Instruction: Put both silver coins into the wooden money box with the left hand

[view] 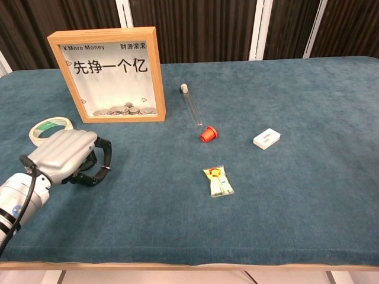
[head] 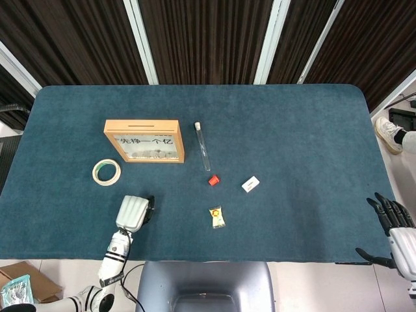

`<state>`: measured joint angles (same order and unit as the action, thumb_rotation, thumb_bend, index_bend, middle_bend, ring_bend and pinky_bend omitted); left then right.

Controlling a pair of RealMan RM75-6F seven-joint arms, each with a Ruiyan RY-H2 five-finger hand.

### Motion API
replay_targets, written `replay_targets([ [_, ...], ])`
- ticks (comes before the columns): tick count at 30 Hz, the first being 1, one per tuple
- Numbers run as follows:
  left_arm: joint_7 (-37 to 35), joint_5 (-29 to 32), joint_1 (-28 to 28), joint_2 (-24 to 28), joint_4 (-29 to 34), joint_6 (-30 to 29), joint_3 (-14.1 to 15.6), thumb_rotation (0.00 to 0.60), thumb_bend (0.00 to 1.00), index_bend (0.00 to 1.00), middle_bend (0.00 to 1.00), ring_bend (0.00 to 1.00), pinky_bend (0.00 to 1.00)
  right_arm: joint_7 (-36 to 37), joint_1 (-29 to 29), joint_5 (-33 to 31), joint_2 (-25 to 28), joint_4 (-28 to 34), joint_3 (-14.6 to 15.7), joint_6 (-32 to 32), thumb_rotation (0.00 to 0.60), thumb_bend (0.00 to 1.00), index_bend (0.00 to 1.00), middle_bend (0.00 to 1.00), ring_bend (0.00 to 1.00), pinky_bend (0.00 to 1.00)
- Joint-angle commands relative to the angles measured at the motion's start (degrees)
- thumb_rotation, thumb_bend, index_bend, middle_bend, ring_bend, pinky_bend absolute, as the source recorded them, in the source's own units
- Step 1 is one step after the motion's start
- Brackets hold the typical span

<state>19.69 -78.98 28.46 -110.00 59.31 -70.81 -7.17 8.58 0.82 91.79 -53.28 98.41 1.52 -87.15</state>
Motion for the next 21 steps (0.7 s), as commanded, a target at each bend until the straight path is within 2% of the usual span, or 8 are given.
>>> replay_targets([
  [1,-1.02,-1.1,0.11,0.86,1.61,-1.74,-0.63,0.6,0.51,0.7,1.0,1.0,1.0,0.04,0.04,-0.06,0.03,-0.01,-0.01,-0.03,0.6,0.1,0.0,0.0,0.0,0.0],
  [5,-1.82,-1.61,0.48,5.48,10.08,-3.43,-2.9,0.6,0.54,0.71,1.0,1.0,1.0,0.12,0.0,-0.21,-0.01,-0.1,-0.05,0.13,0.6,0.1,0.0,0.0,0.0,0.0],
  [7,-1.66,-0.71,1.06,9.86,17.43,-2.78,-5.14,0.6,0.54,0.72,1.0,1.0,1.0,0.05,-0.07,-0.32,-0.03,-0.11,-0.08,0.27,0.6,0.1,0.0,0.0,0.0,0.0],
  [11,0.2,7.17,2.54,21.42,35.08,3.04,-11.83,0.6,0.53,0.72,1.0,1.0,1.0,-0.66,-0.37,-1.06,-0.28,-0.02,-0.29,1.04,0.6,0.1,0.0,0.0,0.0,0.0],
  [13,3.07,12.7,3.8,26.86,42.29,5.06,-16.26,0.6,0.52,0.72,1.0,1.0,1.0,-1.2,-0.48,-1.45,-0.39,0.05,-0.35,1.44,0.6,0.1,0.0,0.0,0.0,0.0],
  [16,7.33,18.91,6.75,31.09,46.67,5.99,-21.48,0.6,0.52,0.72,1.0,1.0,1.0,-1.78,-0.39,-2.21,-0.55,0.19,-0.55,1.53,0.6,0.1,0.0,0.0,0.0,0.0],
  [21,12.32,31.57,13.87,32.86,45.17,9.65,-26.14,0.6,0.52,0.73,1.0,1.0,1.0,-3.69,-1.1,-3.24,-1.16,0.54,-0.73,3.25,0.6,0.1,0.0,0.0,0.0,0.0],
])
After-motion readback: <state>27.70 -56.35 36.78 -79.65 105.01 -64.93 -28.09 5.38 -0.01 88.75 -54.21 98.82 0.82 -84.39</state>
